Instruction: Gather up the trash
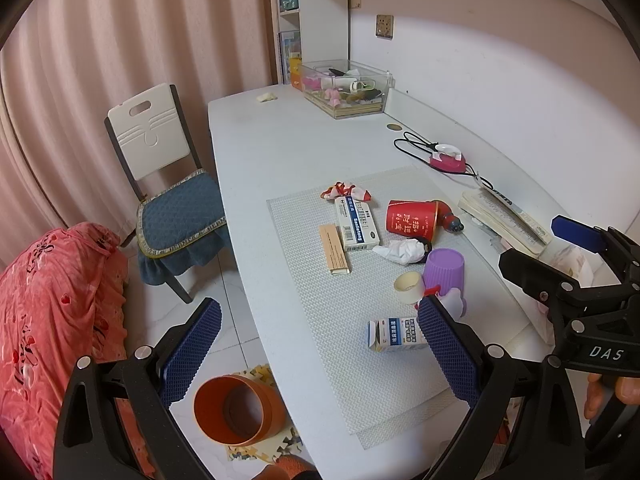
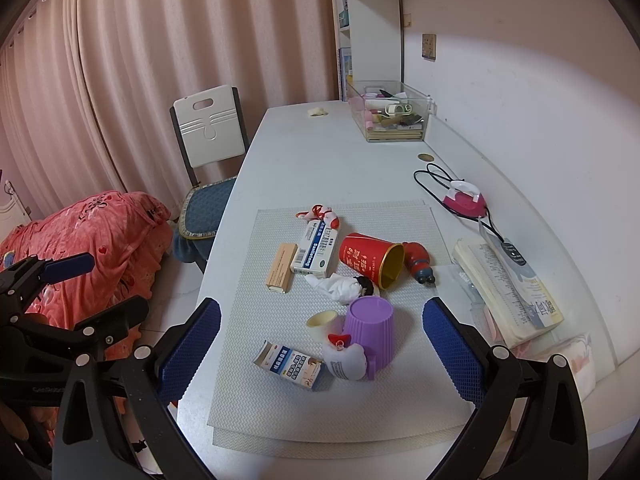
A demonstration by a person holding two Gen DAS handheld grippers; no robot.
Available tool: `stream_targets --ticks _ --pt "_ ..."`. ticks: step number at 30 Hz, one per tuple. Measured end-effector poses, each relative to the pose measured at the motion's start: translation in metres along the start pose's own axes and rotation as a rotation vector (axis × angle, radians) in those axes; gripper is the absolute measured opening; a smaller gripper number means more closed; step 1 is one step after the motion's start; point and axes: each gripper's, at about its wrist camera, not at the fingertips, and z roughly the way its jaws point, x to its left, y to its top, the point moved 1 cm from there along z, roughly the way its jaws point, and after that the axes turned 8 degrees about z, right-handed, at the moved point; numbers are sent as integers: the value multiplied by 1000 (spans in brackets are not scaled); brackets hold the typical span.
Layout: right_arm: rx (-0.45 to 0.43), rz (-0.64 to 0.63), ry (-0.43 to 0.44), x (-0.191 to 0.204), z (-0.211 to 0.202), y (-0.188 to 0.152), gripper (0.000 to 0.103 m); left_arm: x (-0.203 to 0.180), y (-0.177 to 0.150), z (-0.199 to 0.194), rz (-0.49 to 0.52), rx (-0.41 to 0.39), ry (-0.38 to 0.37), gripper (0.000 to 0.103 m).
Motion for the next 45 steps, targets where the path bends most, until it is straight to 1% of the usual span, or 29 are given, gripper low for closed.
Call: stream_targets --ticks 3,8,12,15,21,24,26,29,33,35,38,41,42,44,45 --pt "1 8 6 0 3 0 99 -2 -4 1 7 -1 -6 97" --pt "11 23 25 -2 0 1 99 -3 -3 2 8 -3 -44 97" --pt "26 28 70 -6 -2 -1 99 -4 -3 2 3 -1 -79 97" --pt "27 30 81 -9 -4 -3 99 -4 -3 5 3 12 -122 97" --pt "37 64 119 -23 -5 -8 99 -8 -5 13 39 40 -152 97" --pt "43 81 115 -30 -6 -12 99 -10 -8 15 52 48 -172 97" --pt "46 87 127 -34 -6 -14 99 -11 -9 17 54 54 -189 97" --pt "78 105 154 -40 -1 -19 99 -13 -9 21 47 66 -228 97" --pt "101 132 176 -47 4 -28 99 -14 -11 23 38 52 -292 97" --pt "108 128 169 -49 7 -32 99 -17 -12 25 56 46 -296 97" --pt "116 105 158 -51 11 -39 99 -22 -14 32 107 53 -284 97" --pt "110 104 161 -57 15 -43 99 -24 -19 43 149 82 -306 97" --pt "116 109 148 -61 19 -44 99 -25 -21 47 163 87 -312 97" --pt "119 126 177 -67 24 -47 99 -27 -25 54 195 96 -307 97" --pt "123 140 196 -71 28 -48 99 -30 -27 59 226 100 -318 97"
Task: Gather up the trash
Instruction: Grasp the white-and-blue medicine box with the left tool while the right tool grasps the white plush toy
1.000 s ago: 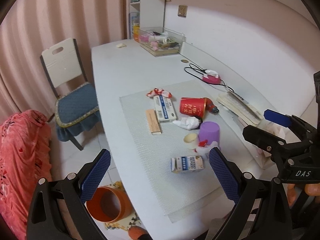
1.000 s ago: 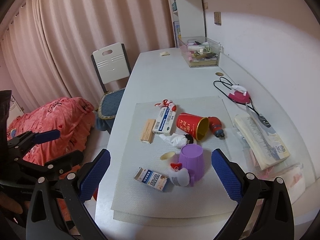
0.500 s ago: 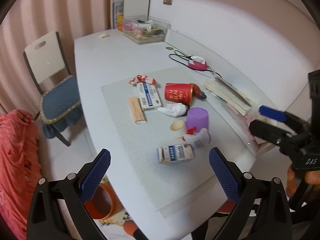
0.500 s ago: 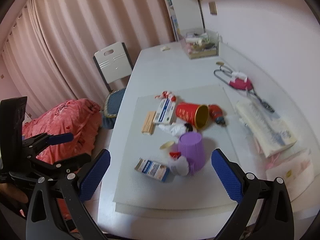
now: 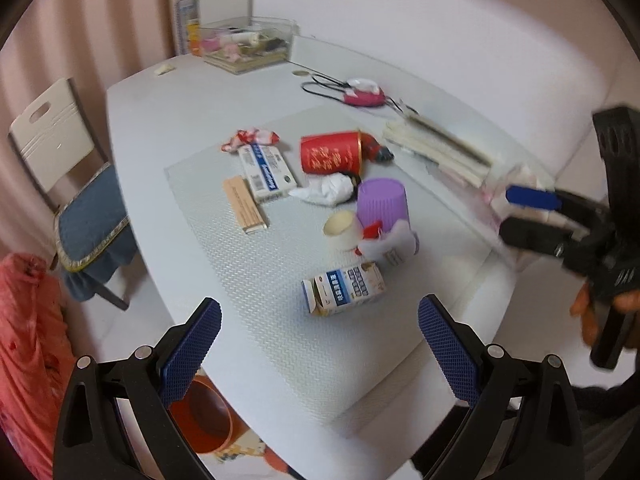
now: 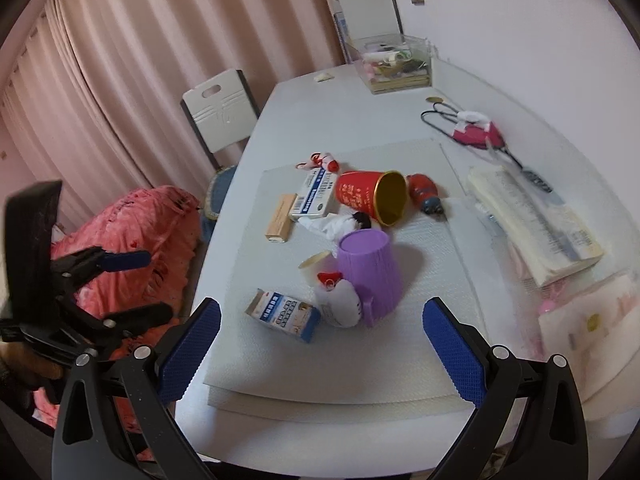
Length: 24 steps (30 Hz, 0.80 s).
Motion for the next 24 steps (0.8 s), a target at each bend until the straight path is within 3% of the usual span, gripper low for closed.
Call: stream_targets --ticks 3,6,10,13,20,21,23,24 --pt "-1 25 50 -10 7 -2 99 -4 -2 13 63 22 -10 97" --pt "-16 -43 21 -7 16 -6 99 -5 -3 22 114 28 -38 97" --pt "127 -80 -26 -6 45 -10 99 -6 -2 39 202 34 -40 97" --pt "174 -48 18 -11 60 -15 99 -9 -2 52 274 39 -53 97" --pt "162 -74 65 -13 72 -16 99 -12 2 71 422 40 -100 97" --pt "169 -80 76 -14 75 -16 97 -12 3 73 444 36 -107 97" --pt "189 -89 110 -14 80 -15 81 -11 4 78 472 30 -116 97" --pt "201 -93 123 -15 83 -15 78 -9 4 82 477 34 -127 97"
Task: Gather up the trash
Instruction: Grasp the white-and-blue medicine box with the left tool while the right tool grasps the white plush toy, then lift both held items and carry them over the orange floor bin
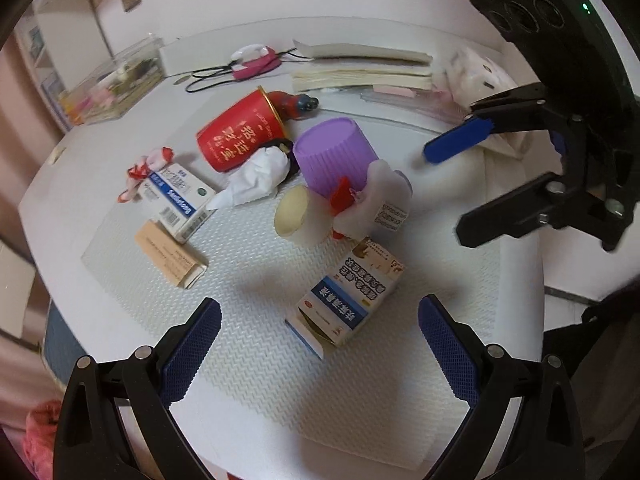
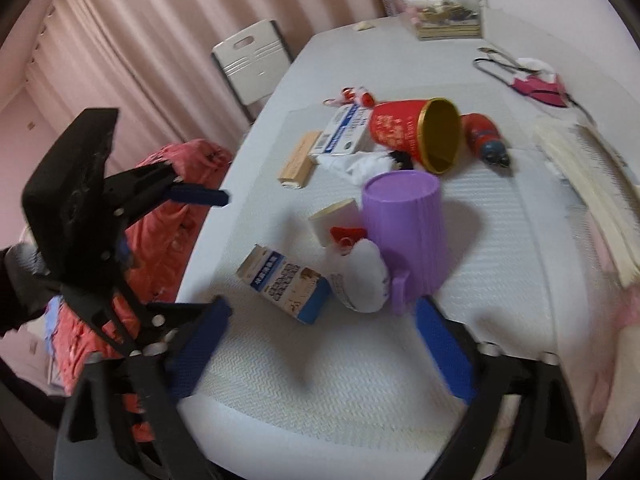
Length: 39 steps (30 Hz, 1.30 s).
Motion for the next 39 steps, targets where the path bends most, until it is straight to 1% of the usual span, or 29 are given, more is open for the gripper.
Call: stream_targets --ticks 2,3,5,6,7,9,10,14,17,19,21,24,26,28,32,33,34,35,36,39 --pt "15 -16 1 0 5 1 71 3 0 5 11 -2 -19 97" --pt "16 -29 -4 0 8 2 70 4 1 7 24 -5 -22 97" --pt "21 -40 4 -1 11 4 60 4 2 11 52 -5 -27 97" --pt "15 -46 -8 -1 12 6 60 5 2 12 62 -11 -36 97" --pt "14 -46 -9 -3 12 8 60 5 3 14 68 -14 -53 87" --pt "22 -50 -18 -6 16 10 59 7 3 20 78 4 -72 76" --pt "24 -56 -21 -6 17 10 58 7 2 23 89 12 -77 76" --pt "37 -95 -36 -6 22 11 58 7 4 24 105 -10 -115 76" --pt "46 -91 -31 -10 25 13 58 -5 4 25 172 -3 -176 76" --pt "55 -89 -23 -11 27 14 58 -10 2 25 199 4 -193 76" --pt "63 -96 -23 -12 31 15 58 -13 1 27 218 9 -187 76" --pt "69 -109 -33 -10 34 15 60 -9 2 33 220 16 -192 76" --pt "68 -121 -41 -8 34 15 60 -6 4 37 205 15 -210 76" --pt "67 -130 -51 -7 34 14 60 -5 6 39 211 14 -232 76" --pt "57 -143 -77 -3 37 12 59 -8 6 41 215 11 -251 75" --pt "50 -171 -102 1 38 10 59 -7 7 43 211 7 -250 72" --pt "47 -203 -128 5 39 7 59 -6 8 44 208 7 -249 70" --pt "47 -209 -131 6 41 7 59 -5 8 43 206 5 -252 69" --pt "39 -190 -128 5 41 6 59 -5 7 41 210 1 -253 66" --pt "15 -153 -123 2 41 7 54 -4 3 37 199 1 -250 62"
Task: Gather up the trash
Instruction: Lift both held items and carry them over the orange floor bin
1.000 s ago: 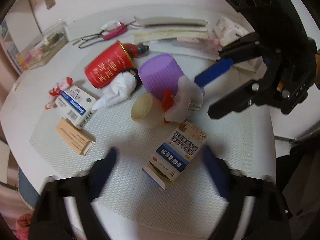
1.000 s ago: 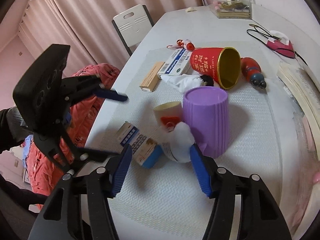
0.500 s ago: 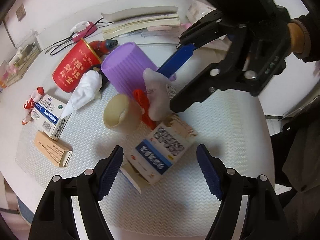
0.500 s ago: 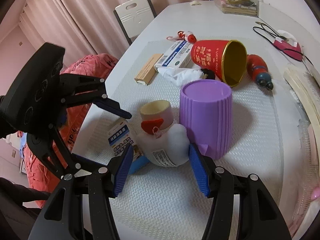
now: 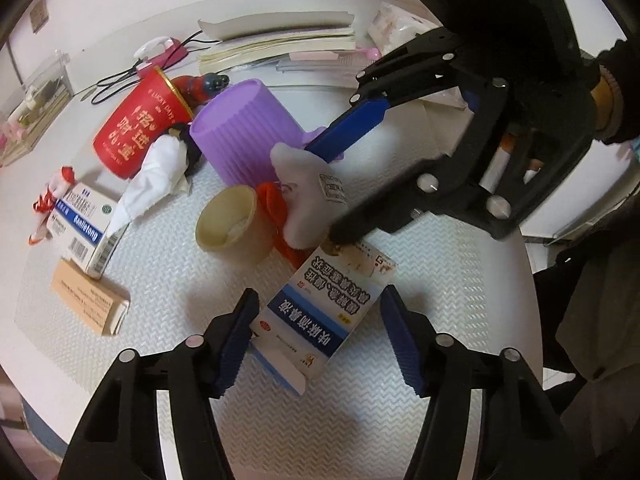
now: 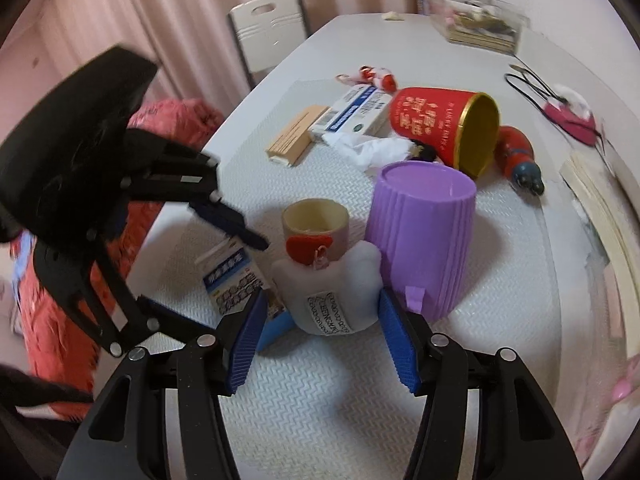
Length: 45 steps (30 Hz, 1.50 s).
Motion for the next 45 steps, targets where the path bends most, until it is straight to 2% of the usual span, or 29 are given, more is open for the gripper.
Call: stream_targets --ticks 9,13,16,21,22,23,26,29,36,45 --pt "31 14 24 1 10 7 54 -5 -22 -13 -75 5 -14 45" --pt "39 35 39 2 14 10 54 -5 -28 -13 -125 -8 -17 44" --pt "72 94 94 -7 19 14 54 -5 -29 -11 -146 -12 -19 45" --pt "97 19 69 0 25 18 53 -8 -29 -8 -160 -19 -1 46" --pt "99 13 78 1 25 19 51 -9 -29 -8 -164 -16 5 46" --pt "100 9 82 0 25 19 42 -10 -29 -9 -170 -14 3 46" --pt "109 -6 93 -1 23 18 36 -12 -29 -11 -208 -14 -10 45" --pt "121 48 127 -10 18 17 35 -14 -28 -10 -251 -20 -4 44" --pt "137 94 180 -14 -11 4 34 -24 -32 -23 -389 -25 35 44" --pt "78 83 236 0 -68 4 34 -49 -26 -82 -465 -99 147 44"
